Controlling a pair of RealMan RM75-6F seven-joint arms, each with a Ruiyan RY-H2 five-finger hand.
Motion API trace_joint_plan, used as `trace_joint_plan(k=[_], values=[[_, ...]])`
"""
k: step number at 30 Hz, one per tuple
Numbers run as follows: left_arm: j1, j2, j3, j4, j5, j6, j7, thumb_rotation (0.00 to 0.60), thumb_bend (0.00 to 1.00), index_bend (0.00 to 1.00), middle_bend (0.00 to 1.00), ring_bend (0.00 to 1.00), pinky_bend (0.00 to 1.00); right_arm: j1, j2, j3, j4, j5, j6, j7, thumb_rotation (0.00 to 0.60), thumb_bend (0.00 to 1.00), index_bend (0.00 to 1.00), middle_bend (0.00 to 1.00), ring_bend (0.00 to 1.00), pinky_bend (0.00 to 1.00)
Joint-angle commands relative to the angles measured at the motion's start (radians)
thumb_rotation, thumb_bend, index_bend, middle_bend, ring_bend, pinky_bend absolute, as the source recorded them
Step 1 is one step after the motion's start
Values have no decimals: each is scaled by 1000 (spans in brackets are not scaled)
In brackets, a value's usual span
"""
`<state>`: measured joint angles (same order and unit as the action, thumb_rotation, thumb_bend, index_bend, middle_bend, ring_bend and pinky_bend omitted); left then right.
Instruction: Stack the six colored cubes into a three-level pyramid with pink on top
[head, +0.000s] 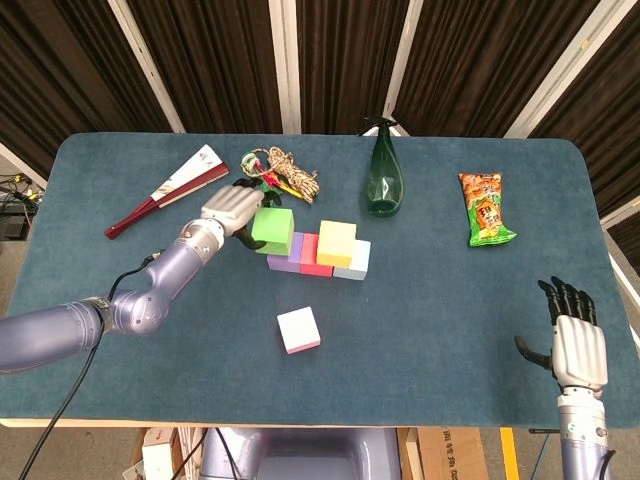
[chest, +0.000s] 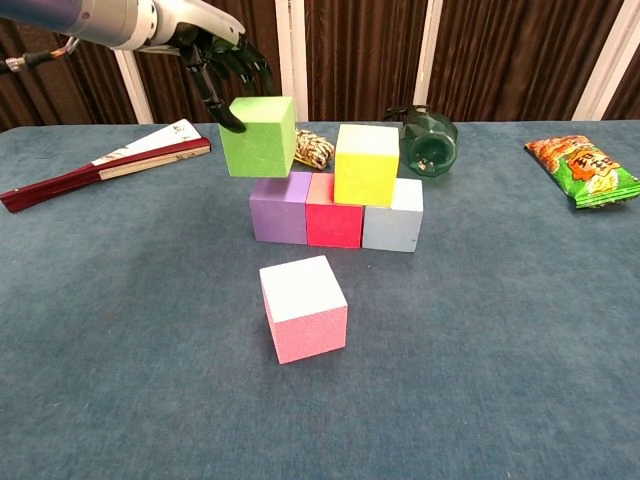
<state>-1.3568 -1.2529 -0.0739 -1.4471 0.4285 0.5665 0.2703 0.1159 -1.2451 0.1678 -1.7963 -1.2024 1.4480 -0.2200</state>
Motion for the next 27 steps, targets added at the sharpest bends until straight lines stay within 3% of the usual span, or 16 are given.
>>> trace_joint_plan(k=[1,27], values=[[-5,-8,1,5,-7,6,0,600,311,225,287,0,0,0,1,0,0,0,0,0,600,268,143,96,76,11],[-37,-85,-3,45,-27,25,17,600,303,216,284,0,0,-4,14,3,-3,7,-2,17,600,268,143,96,76,11]])
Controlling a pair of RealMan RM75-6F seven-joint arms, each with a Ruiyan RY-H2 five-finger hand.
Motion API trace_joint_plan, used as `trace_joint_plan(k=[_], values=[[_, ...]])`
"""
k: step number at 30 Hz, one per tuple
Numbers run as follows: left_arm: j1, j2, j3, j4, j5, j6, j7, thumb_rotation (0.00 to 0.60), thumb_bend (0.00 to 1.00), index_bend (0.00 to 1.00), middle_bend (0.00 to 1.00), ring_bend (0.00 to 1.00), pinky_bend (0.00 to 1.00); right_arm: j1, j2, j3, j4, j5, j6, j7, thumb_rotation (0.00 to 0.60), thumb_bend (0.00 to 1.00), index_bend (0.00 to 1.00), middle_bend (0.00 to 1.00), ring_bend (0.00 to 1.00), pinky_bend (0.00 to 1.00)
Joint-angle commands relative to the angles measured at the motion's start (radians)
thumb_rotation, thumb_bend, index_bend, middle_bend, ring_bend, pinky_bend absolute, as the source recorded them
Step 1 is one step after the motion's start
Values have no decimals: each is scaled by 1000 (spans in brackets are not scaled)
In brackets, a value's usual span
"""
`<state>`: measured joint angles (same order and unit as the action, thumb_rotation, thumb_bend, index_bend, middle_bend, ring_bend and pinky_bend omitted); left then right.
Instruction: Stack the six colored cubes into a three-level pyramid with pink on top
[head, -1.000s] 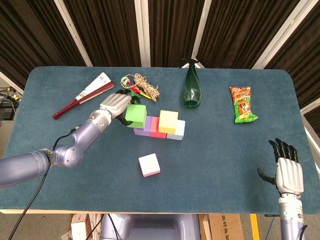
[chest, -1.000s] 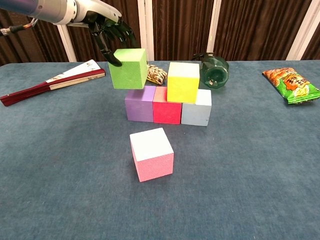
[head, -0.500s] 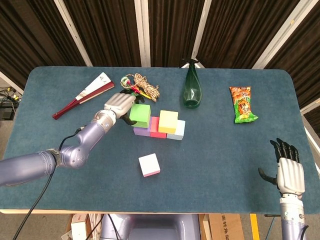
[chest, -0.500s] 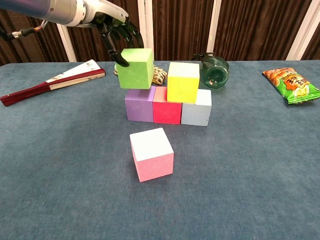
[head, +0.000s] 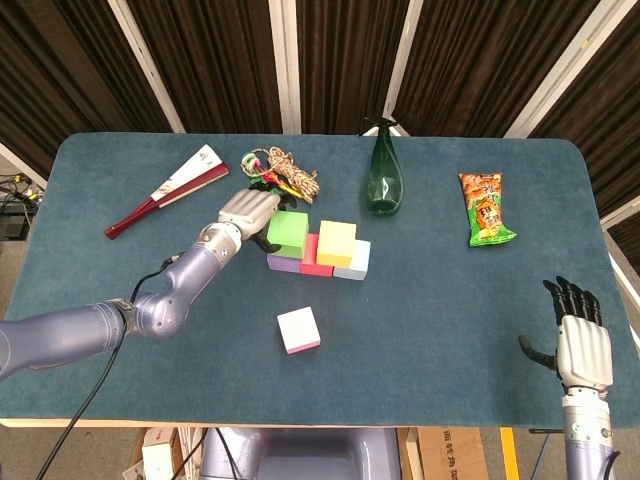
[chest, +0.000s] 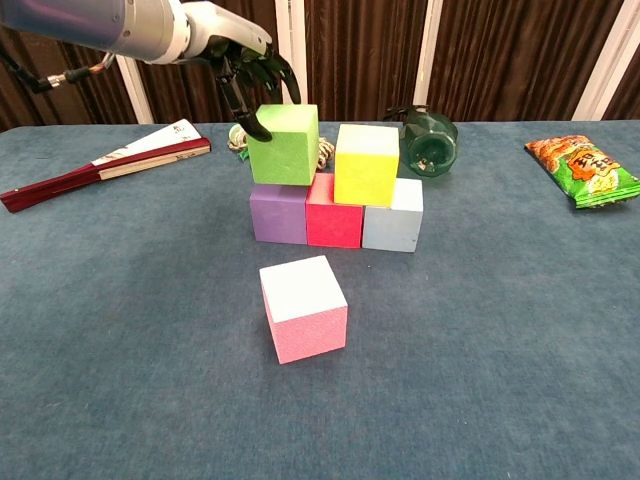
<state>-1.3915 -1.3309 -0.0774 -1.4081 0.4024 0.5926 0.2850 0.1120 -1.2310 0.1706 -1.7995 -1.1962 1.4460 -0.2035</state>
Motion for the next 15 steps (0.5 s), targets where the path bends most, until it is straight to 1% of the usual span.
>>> trace_joint_plan(k=[1,15], values=[[-3,-10,1,8,0,-1,4,600,303,216,284,0,0,0,0,1,0,1,-1,1,600,267,143,96,76,11],[-11,-34,-7,16,5,9,14,600,303,215,284,0,0,1,-2,6,3,7,3,1,600,268,143,96,76,11]])
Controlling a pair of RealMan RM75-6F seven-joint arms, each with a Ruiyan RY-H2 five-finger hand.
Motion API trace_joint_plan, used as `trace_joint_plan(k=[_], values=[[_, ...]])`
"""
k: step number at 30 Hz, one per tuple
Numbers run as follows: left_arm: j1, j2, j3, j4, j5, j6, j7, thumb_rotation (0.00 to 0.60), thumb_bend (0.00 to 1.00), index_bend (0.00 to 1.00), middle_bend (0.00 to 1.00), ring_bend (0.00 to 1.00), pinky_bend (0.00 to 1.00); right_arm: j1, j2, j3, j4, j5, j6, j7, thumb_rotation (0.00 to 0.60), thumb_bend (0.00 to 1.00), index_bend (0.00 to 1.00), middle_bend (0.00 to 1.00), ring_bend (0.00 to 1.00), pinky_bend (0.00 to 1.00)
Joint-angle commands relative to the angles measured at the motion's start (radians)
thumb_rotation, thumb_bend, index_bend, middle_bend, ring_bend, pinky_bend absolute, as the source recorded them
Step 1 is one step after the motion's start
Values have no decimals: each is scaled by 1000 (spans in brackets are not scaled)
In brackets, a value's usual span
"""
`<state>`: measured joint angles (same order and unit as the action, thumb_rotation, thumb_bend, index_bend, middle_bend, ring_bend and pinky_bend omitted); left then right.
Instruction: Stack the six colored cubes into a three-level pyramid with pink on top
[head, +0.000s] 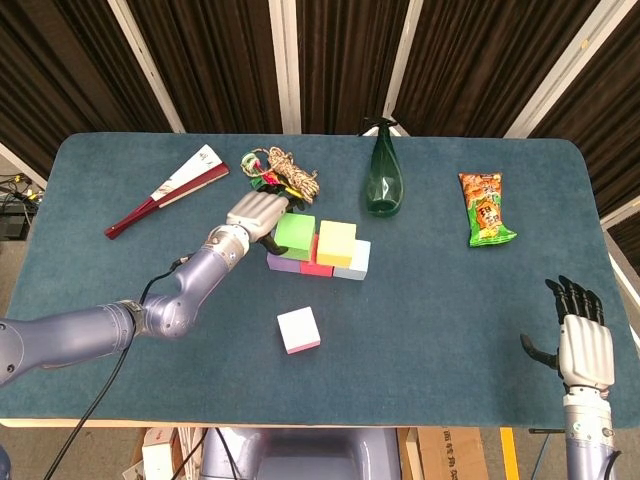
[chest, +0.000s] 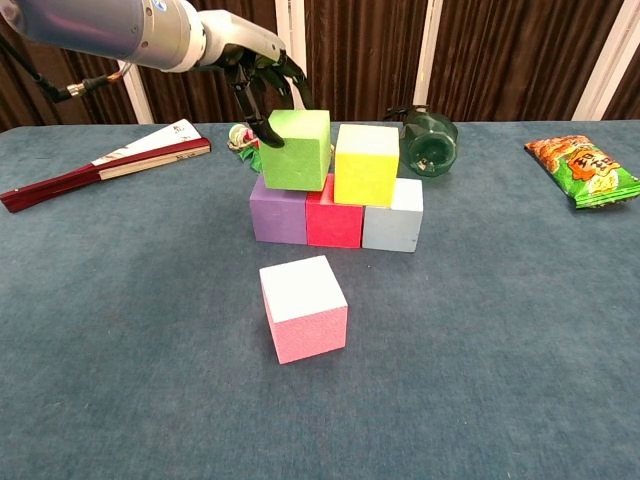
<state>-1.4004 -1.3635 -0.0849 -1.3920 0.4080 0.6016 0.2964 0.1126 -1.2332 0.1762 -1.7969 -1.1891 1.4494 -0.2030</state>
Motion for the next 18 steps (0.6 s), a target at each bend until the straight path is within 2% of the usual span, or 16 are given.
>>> trace_joint_plan(k=[1,18], values=[[-3,-2,1,0,-1,-1,5,600,303,215,284,0,0,0,-1,0,0,0,0,0,600,268,143,96,76,11],[-12,-29,9,26,-10,4,29,600,303,214,283,0,0,1,-2,3,2,4,1,1,600,268,143,96,76,11]])
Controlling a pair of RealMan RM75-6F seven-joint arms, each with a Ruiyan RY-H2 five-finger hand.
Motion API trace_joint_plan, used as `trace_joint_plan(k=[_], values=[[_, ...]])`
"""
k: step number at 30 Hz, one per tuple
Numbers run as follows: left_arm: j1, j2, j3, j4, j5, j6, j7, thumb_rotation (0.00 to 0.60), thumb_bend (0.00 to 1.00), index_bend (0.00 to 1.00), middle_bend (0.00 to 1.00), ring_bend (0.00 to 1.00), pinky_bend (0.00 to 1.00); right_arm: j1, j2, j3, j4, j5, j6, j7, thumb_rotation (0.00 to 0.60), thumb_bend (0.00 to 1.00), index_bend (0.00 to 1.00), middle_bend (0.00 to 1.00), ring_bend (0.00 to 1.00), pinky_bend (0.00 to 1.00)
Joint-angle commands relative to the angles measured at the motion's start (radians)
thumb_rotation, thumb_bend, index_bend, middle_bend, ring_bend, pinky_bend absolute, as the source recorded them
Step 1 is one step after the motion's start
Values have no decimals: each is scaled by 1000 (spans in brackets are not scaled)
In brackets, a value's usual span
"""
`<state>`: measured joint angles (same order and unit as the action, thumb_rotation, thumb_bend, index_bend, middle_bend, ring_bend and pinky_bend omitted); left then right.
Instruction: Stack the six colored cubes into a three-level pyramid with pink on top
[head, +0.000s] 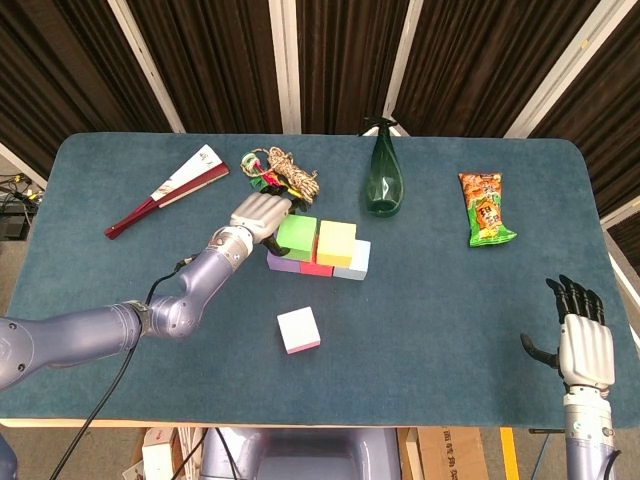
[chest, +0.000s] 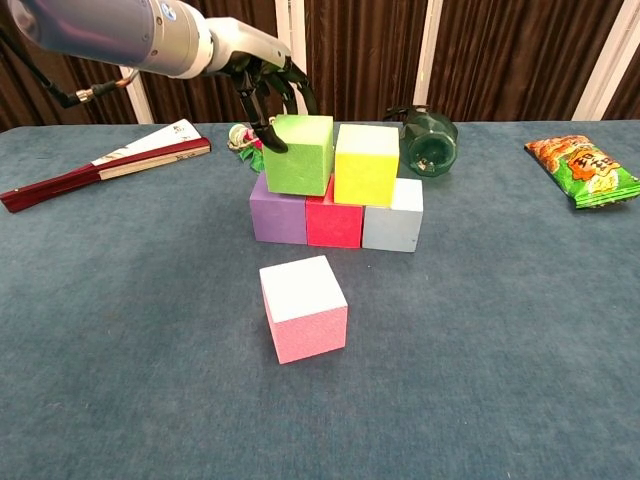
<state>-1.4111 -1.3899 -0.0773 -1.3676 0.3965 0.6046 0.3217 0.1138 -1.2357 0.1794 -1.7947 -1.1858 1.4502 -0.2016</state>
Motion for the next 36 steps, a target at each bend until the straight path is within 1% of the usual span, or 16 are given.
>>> trace_joint_plan(k=[1,36], values=[[-2,-4,0,2,3,2,4,600,303,214,283,0,0,0,0,0,-1,1,1,0,600,268,143,96,76,11],[-19,-33,-4,13,-43,15,43,600,304,211,280,0,0,-1,6,4,-4,5,-1,11,600,268,143,96,76,11]])
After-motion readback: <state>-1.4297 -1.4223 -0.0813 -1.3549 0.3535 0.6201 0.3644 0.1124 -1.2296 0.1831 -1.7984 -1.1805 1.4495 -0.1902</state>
